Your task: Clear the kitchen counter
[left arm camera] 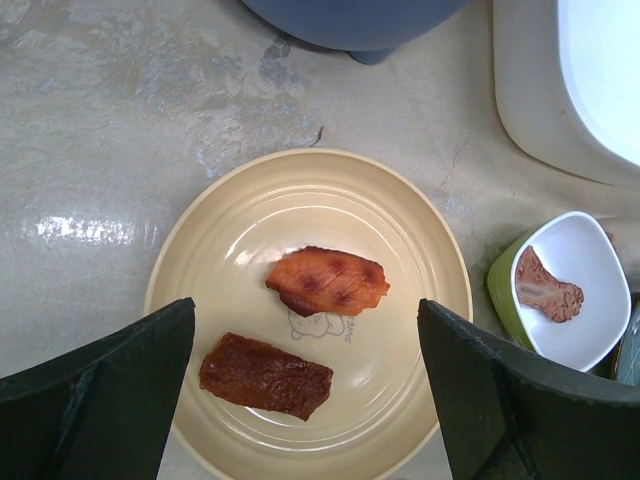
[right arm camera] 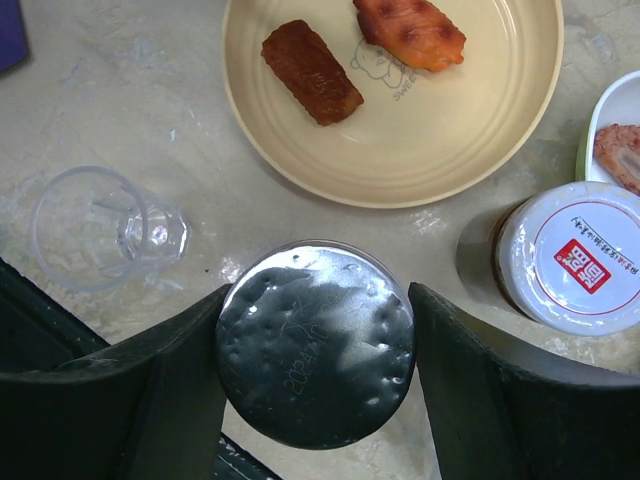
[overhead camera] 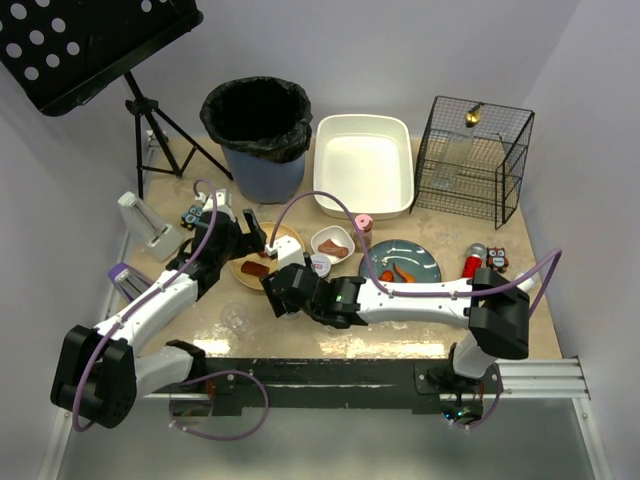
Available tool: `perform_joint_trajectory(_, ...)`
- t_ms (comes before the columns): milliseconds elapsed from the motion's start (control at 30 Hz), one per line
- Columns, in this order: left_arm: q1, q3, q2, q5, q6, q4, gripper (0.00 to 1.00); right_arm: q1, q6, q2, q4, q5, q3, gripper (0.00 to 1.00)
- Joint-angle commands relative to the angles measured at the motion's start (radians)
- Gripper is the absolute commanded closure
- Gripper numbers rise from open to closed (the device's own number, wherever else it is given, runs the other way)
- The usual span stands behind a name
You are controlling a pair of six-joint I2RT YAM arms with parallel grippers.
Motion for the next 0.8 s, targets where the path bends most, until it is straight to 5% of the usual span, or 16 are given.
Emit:
perform_joint_trajectory(0, -0.004, -0.014, -0.018, 0.011, 0.016, 0.065, 0.03, 0.009, 0.017, 0.0, 0.046, 0.05, 0.033, 0.3)
perform_joint_trajectory(300, -0.004, -0.01, -0.016, 0.018, 0.019, 0.068, 0.03, 0.012, 0.016, 0.016, 0.052, 0.089, 0.033, 0.3)
perform_joint_trajectory(767, -0.004, -0.007, -0.016, 0.015, 0.021, 0.066, 0.04, 0.015, 0.006, -0.003, 0.07, 0.084, 0.053, 0.59)
